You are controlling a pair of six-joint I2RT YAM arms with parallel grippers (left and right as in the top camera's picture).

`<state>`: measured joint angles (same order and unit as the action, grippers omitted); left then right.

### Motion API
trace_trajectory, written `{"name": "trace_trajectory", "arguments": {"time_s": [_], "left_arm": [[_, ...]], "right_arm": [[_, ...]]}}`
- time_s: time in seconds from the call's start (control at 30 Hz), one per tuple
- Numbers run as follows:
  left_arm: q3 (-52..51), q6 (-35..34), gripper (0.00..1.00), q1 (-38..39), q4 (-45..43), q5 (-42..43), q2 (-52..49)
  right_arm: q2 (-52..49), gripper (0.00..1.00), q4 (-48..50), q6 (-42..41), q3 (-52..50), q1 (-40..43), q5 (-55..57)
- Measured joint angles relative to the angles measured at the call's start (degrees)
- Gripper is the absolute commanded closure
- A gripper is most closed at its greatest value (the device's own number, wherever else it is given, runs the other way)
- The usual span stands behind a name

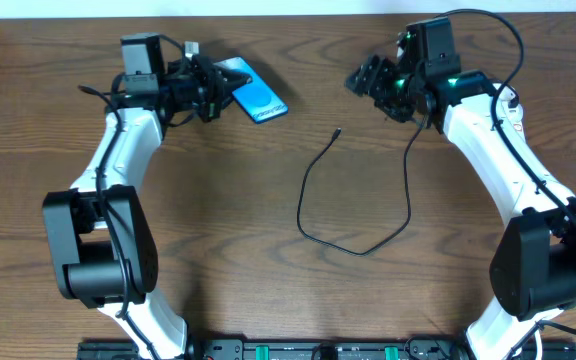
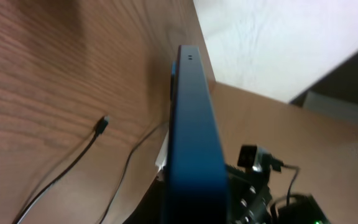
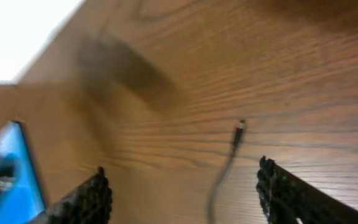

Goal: Plug charger to phone and switch on socket

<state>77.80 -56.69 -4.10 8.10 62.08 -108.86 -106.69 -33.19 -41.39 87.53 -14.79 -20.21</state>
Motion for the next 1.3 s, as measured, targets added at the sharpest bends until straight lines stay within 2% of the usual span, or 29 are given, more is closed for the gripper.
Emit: {"name": "trace_trajectory", "arguments": {"time_s": [0.13,0.4,0.57,0.8,1.17,1.3], "left_arm": [[0.00,2.89,0.93,-1.29,1.11,4.24,0.00],[0.00,4.57,0.92,-1.49,1.11,8.87,0.00],[0.00,4.68,0.93,-1.49,1.11,9.66,0.00],[0.00,4.68,0.92,-1.49,1.11,9.81,0.00],[0.00,4.68,0.93,-1.49,1.11,9.81,0.00],[0.00,4.68,0.92,-1.49,1.11,9.81,0.00]], "right_arm": [[-0.04,0.38,-2.21,5.73,0.00,-2.03,1.16],[-6.47,0.49,-2.56,8.44,0.04,-6.16,1.16],[-12.72,0.60,-3.02,7.67,0.02,-7.04,0.72],[-16.02,0.74,-1.05,4.55,0.02,-7.54,0.63],[-18.51,0.81,3.04,1.20,0.04,-8.39,1.66],[-18.53,0.89,3.23,0.61,0.04,-8.61,3.17]]}}
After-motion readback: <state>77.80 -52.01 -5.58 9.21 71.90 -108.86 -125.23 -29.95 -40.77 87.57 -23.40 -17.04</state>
